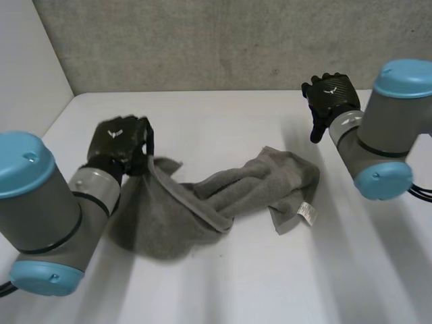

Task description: Fold the towel.

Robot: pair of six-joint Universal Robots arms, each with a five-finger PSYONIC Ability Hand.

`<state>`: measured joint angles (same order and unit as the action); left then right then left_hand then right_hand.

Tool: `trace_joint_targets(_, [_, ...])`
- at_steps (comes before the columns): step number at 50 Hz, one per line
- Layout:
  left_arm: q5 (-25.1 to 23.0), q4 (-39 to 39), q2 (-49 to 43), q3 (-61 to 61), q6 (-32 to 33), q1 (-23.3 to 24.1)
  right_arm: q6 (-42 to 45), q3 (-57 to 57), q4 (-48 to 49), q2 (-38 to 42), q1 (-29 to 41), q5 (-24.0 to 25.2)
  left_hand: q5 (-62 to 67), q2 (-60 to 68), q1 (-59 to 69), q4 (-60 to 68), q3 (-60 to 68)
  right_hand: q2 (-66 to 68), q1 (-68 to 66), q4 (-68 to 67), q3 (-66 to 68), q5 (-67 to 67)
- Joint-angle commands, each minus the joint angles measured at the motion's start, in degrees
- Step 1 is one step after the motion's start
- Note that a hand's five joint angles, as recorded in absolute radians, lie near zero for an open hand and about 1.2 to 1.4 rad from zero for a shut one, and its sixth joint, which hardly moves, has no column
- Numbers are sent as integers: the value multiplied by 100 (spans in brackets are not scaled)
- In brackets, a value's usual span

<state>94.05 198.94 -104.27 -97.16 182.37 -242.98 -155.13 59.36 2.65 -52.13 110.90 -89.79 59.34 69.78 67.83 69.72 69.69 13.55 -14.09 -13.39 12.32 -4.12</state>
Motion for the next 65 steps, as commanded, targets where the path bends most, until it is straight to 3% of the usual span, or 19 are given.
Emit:
trace_joint_targets(1, [17,-13,530,66,-27,84,-53,1262,-142,-1045,20,472,1066,1022,1217,1028,1031,-355,409,339,-232,412])
trace_joint_targets(4, [35,-48,794,101,-44,145,-237,1746,-406,-1300,20,630,1066,1022,1217,1028,1031,-355,409,339,-232,412])
trace_joint_targets(8, [61,-66,1198,145,-35,356,-1204,2212,-705,-1581,178,981,1066,1022,1217,1028,1031,327,-272,-342,449,-270])
trace_joint_targets(10, [79,-66,1452,145,-35,426,-1956,2447,-722,-1747,230,1471,1066,1022,1217,1028,1031,477,-423,-492,600,-420])
trace_joint_targets(16, [87,-75,1866,215,-35,505,-3030,2888,-434,-1941,362,2334,1066,1022,1217,1028,1031,680,-625,-695,803,-623])
trace_joint_targets(21, [193,-83,1972,356,-35,523,-3199,3011,130,-1845,679,2177,1066,1022,1217,1028,1031,730,-676,-745,853,-673])
trace_joint_targets(26, [395,-101,2024,461,-35,549,-3085,3012,718,-1205,916,1668,1066,1022,1217,1028,1031,1956,-1901,-1971,2078,-1899])
trace_joint_targets(33, [413,-92,2068,532,-35,515,-3041,3073,833,-1106,890,1412,1066,1022,1217,1028,1031,2143,-2089,-2158,2266,-2086])
trace_joint_targets(45, [483,-207,2200,629,-35,532,-3050,3442,350,-1801,846,1763,1066,1022,1217,1028,1031,1573,-1518,-1588,1695,-1516])
trace_joint_targets(55, [492,-215,2200,734,-35,585,-3138,3222,702,-1080,951,1843,1066,1022,1217,1028,1031,1958,-1904,-1973,2081,-1901])
trace_joint_targets(58, [501,-224,2200,743,-35,585,-3199,3064,983,-808,1048,1746,1066,1022,1217,1028,1031,2766,-2711,-2781,2888,-2709])
trace_joint_targets(60, [501,-224,2200,743,-53,550,-3496,2924,1263,-624,1083,1493,1066,1022,1217,1028,1031,4956,-4901,-4971,5078,-4899])
trace_joint_targets(61, [501,-224,2200,743,-53,549,-3498,2923,1264,-623,1083,1491,1066,1022,1217,1028,1031,4969,-4915,-4984,5092,-4912])
trace_joint_targets(62, [544,-224,2192,734,-88,541,-3646,2863,1377,-580,1083,1317,1066,1022,1217,1028,1031,6568,-6514,-6583,6691,-6511])
trace_joint_targets(65, [667,-224,2183,717,-149,515,-3840,2827,1448,-614,1066,1053,1066,1022,1217,1028,1031,6645,-6591,-6661,6768,-6588])
